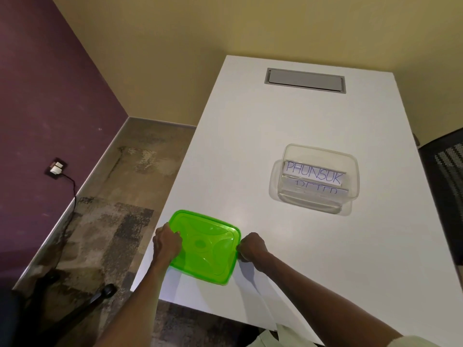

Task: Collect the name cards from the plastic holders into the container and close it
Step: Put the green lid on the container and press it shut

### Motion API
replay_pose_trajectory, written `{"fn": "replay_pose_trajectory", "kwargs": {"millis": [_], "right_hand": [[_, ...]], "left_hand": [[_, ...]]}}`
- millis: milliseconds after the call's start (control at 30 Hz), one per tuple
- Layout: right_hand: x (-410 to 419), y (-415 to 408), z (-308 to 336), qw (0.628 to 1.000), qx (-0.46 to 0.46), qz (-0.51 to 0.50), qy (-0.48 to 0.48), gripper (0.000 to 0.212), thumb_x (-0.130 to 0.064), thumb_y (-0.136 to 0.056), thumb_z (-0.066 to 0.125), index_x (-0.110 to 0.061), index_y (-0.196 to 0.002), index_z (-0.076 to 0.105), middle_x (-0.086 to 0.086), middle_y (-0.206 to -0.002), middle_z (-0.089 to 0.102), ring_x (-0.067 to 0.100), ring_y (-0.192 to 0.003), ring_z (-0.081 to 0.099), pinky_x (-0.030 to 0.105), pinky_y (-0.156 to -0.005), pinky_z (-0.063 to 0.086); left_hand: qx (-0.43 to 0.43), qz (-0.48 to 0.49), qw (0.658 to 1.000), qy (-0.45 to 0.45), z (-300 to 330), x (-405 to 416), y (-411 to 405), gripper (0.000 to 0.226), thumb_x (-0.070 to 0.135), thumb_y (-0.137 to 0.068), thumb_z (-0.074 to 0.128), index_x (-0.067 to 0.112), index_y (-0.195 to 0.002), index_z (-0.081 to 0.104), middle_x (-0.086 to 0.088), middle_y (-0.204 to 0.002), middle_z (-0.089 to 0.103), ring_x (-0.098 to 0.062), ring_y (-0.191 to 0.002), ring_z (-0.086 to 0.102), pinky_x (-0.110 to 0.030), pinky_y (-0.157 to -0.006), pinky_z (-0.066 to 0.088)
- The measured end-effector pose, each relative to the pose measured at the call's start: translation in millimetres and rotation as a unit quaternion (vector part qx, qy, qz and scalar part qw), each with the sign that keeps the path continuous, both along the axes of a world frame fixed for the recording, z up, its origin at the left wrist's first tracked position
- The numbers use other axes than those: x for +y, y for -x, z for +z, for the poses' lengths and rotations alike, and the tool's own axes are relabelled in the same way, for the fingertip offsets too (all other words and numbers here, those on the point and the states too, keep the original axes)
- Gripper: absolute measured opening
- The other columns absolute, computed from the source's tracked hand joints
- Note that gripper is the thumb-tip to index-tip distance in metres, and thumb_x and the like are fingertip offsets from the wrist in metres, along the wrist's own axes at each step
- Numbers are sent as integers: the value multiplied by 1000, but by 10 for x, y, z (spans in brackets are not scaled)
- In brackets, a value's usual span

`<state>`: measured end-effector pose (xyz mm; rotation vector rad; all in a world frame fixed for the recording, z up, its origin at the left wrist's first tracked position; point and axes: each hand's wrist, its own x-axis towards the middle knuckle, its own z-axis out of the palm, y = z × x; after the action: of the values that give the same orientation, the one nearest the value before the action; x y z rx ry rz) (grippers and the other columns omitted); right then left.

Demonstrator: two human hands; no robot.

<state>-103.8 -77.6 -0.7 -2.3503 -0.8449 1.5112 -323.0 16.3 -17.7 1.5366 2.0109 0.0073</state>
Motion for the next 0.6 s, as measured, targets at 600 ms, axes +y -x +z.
{"fn": "replay_pose_trajectory", "kwargs": {"millis": [600], "right_hand": [[-16, -716, 611, 968, -21, -154, -198, 41, -10, -70, 73, -10, -110, 65, 12, -97, 73, 28, -93, 68, 37, -86, 53]], "left_hand": [[-94, -16, 989, -115, 788, 203, -672, 51, 16, -95, 56, -6, -139, 42, -30, -140, 48, -40, -132, 44, -42, -110, 34]]}}
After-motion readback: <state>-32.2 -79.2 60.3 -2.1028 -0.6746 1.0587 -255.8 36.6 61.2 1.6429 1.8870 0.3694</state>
